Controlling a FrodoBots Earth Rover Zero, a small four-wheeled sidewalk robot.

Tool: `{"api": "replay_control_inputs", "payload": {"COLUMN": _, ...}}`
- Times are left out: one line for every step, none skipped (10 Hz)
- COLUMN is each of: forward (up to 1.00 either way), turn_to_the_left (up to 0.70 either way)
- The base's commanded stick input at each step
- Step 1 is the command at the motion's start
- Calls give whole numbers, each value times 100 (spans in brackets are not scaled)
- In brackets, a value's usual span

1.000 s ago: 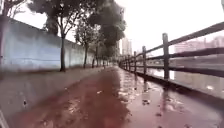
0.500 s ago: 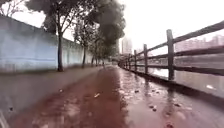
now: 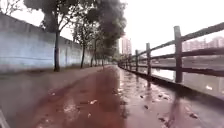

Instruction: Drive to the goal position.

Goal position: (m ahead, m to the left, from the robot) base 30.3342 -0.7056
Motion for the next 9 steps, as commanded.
{"api": "replay_control_inputs", "payload": {"forward": 100, "turn_to_the_left": 0}}
{"api": "replay_control_inputs", "payload": {"forward": 100, "turn_to_the_left": 0}}
{"api": "replay_control_inputs", "payload": {"forward": 100, "turn_to_the_left": 0}}
{"api": "replay_control_inputs", "payload": {"forward": 100, "turn_to_the_left": 0}}
{"api": "replay_control_inputs", "payload": {"forward": 100, "turn_to_the_left": 0}}
{"api": "replay_control_inputs", "payload": {"forward": 100, "turn_to_the_left": 0}}
{"api": "replay_control_inputs", "payload": {"forward": 100, "turn_to_the_left": 0}}
{"api": "replay_control_inputs", "payload": {"forward": 100, "turn_to_the_left": 0}}
{"api": "replay_control_inputs", "payload": {"forward": 100, "turn_to_the_left": 0}}
